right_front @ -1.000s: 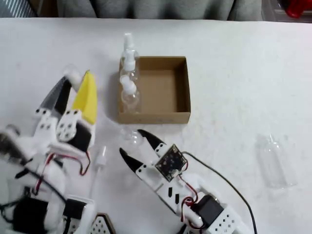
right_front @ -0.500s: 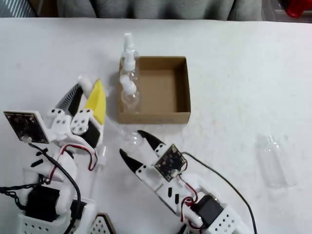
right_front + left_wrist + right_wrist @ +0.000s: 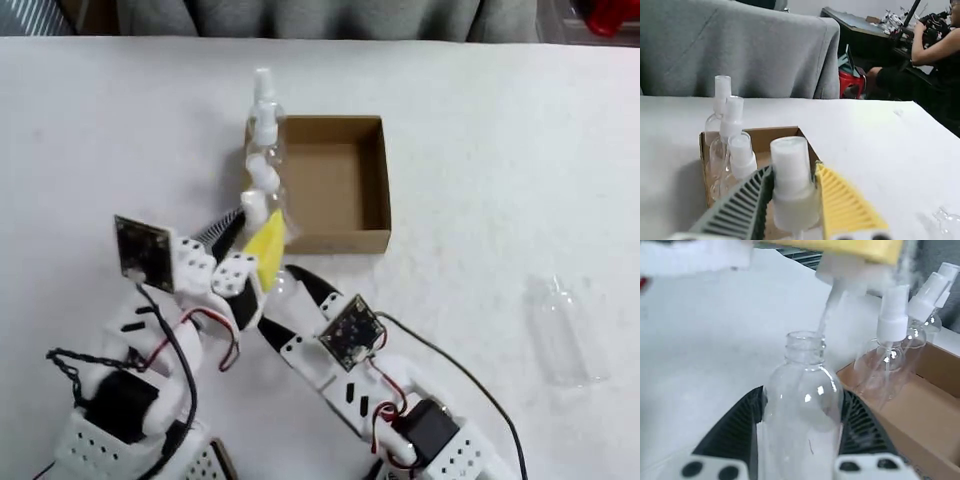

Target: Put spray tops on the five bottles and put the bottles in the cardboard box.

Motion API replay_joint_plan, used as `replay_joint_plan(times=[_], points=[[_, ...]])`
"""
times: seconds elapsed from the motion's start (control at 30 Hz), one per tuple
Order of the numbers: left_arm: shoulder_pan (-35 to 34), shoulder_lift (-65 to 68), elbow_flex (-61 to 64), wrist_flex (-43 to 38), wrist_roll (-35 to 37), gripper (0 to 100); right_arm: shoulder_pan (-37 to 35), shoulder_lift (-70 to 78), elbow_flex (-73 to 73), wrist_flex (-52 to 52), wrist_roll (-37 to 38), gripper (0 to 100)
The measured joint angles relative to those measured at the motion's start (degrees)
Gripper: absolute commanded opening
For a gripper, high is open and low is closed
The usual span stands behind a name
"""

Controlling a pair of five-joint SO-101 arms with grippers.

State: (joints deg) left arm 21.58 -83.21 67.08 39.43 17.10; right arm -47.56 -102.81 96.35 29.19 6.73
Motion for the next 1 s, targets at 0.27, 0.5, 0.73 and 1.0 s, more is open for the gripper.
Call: replay_joint_plan(times=[0.27, 0.5, 0.73, 1.0], points=[[0.18, -0.53, 0.79, 1.49, 0.0, 2, 0.0, 0.09, 0.0, 0.0, 0.0, 1.5], [0.26, -0.26, 0.88, 4.57, 0.0, 2, 1.05, 0.0, 0.0, 0.0, 0.0, 1.5], [0.97, -0.26, 0.88, 4.92, 0.09, 2, 2.99, 0.0, 0.0, 0.0, -0.7, 1.5], [1.05, -8.44, 6.07, 4.92, 0.09, 2, 2.99, 0.0, 0.0, 0.0, -3.69, 1.5]])
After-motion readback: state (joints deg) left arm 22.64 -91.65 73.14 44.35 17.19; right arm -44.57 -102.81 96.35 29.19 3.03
